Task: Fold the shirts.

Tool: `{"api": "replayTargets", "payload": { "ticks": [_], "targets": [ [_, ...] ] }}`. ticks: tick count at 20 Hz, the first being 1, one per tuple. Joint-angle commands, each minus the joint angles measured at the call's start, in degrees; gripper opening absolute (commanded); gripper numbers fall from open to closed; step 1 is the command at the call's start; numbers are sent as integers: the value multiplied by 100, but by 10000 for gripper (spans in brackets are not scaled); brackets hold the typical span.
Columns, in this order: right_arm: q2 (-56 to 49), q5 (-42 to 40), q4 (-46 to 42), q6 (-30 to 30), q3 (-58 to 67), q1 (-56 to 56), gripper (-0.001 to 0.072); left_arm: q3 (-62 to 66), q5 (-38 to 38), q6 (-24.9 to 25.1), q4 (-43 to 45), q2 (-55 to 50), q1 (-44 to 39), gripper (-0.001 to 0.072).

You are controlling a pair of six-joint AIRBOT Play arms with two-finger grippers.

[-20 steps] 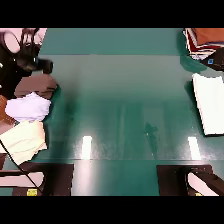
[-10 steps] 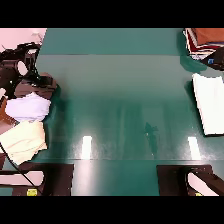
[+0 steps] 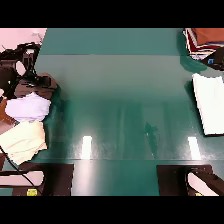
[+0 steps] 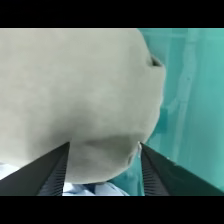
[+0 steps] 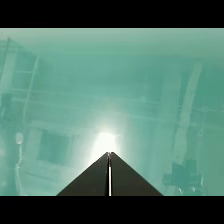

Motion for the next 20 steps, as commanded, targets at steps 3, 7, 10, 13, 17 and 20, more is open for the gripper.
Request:
{"api": "replayTargets", "payload": {
  "ticks": [3,7,10,13,17,20],
  "targets": [
    [4,35,0,0,-2,7,18,-66,-66,2,122,-229,2,521],
    [4,31,0,0,-2,7,18,-52,2,2,136,-299,2,54],
    [17,-92,0,0,7,4,18,402,-354,2,136,-286,2,26],
    [63,-286,0,0,380,7,18,1410,-717,2,120,140,-11,26],
    [61,-387,-20,0,1292,4,17,3005,-1207,114,-22,1252,-275,25],
    [63,-446,-17,0,1655,4,18,3687,-1473,380,-221,1893,-925,24]
  ]
}}
